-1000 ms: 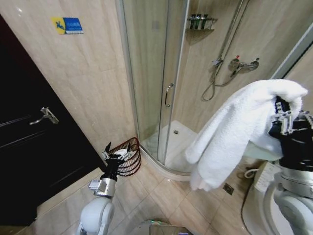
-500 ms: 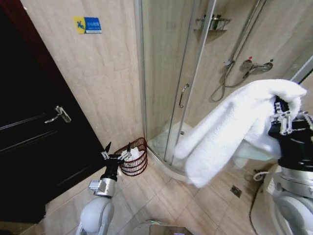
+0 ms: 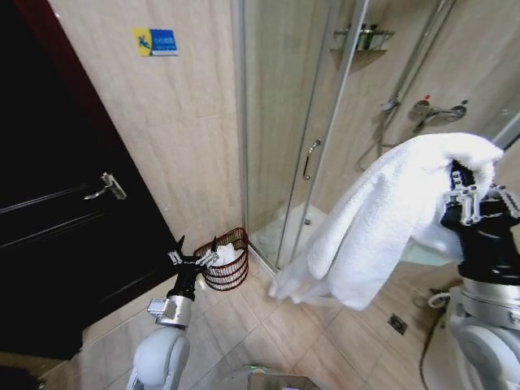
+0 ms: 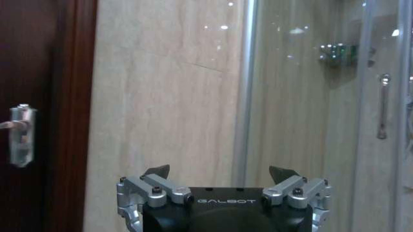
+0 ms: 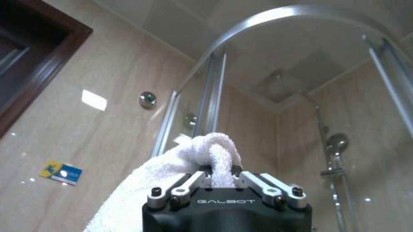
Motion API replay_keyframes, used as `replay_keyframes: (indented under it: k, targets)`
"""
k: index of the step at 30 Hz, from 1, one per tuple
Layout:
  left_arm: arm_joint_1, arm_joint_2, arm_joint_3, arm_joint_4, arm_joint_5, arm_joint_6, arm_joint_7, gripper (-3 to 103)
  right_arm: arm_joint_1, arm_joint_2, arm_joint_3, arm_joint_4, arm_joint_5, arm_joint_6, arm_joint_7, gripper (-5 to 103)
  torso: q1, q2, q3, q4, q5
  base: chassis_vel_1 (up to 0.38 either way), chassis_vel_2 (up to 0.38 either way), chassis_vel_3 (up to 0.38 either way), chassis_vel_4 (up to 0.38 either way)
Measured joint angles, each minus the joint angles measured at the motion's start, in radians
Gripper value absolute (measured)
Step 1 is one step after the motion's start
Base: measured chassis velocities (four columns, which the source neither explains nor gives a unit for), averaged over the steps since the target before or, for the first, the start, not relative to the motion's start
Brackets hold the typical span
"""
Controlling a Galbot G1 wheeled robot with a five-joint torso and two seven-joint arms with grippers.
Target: Discard the used towel into the hamper.
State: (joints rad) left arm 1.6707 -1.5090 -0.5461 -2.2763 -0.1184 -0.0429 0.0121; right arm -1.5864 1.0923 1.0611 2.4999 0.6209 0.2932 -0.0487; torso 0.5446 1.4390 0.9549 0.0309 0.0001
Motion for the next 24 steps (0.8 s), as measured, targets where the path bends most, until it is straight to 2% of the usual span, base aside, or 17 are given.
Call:
replay_keyframes:
  k: [24]
  targets:
    - [0.000,0.000,0.000,0.000,0.000,0.000,0.000,100,0.005,-0.001,-0.005,0.000,-0.001,0.002,-0.005,12,0.000,0.000,0.000,0.0003,-0.0001,0.111,0.113,0.114,0.110]
